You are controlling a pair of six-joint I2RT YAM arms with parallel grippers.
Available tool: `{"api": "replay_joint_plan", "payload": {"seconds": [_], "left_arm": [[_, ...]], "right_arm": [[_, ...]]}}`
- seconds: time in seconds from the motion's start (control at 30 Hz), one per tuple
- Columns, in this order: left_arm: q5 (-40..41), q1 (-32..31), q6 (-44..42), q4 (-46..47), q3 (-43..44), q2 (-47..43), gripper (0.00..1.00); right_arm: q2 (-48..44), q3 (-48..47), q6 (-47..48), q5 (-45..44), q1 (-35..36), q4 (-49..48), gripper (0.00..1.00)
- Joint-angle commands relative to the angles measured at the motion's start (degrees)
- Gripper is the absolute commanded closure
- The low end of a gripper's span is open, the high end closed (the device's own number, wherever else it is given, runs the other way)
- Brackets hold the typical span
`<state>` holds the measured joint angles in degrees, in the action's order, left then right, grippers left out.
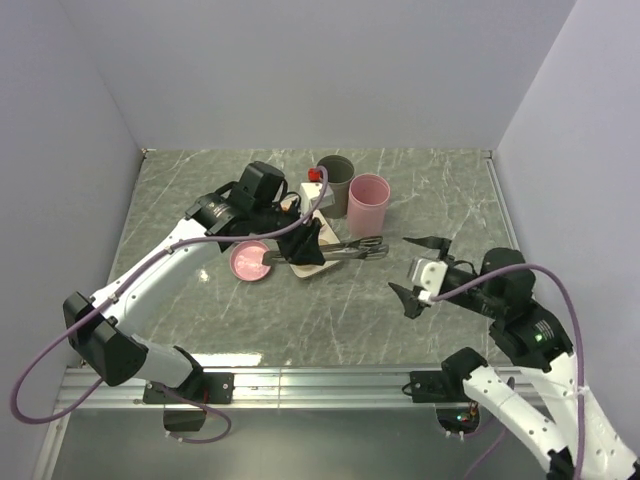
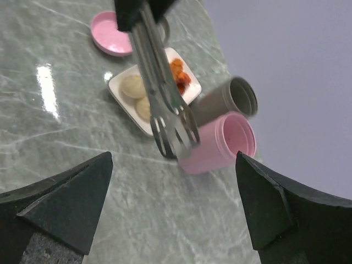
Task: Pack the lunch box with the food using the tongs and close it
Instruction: Pick up the clamp at the center of the board.
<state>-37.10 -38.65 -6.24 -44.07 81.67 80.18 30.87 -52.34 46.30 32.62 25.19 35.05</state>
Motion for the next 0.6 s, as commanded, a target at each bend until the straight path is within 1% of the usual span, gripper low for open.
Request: {"api": "replay_joint_plan", "payload": {"seconds": [0.0,0.03,0.13,0.17,0.33,0.43,0.47,0.57], "left_arm": [[-2.45,0.16,2.02,2.68,3.58,0.06,0.55],[-2.27,0.16,2.11,2.59,3.85,0.32,0.55],[-2.19,0.16,2.72,2.5,4.55,0.94,0.55],[-2.1,0.16,2.81,2.85,4.47,1.03,0.54],[-2.27,0.16,3.95,3.29,4.2,1.2,0.54],[-2.45,0.16,4.48,3.82,4.38,1.47,0.54],[-2.45,0.16,4.74,3.99,4.55,1.64,0.54],[-3.24,0.16,5.1,4.17,5.16,1.91,0.54]], "right_arm": [[1.9,0.39,5.02,-12.7,7.66,-6.74,0.01],[2.61,0.65,5.55,-15.98,14.03,-7.27,0.01],[5.68,1.53,6.78,-26.78,23.81,-10.42,0.01],[7.6,1.54,6.52,-28.65,25.33,-11.22,0.01],[13.33,-0.04,5.81,-32.53,30.08,-13.6,0.01],[15.97,-1.19,5.73,-32.53,31.84,-14.04,0.01],[17.28,-1.54,5.9,-33.84,32.55,-14.04,0.01],[19.13,-1.54,5.9,-34.72,32.82,-14.92,0.01]]}}
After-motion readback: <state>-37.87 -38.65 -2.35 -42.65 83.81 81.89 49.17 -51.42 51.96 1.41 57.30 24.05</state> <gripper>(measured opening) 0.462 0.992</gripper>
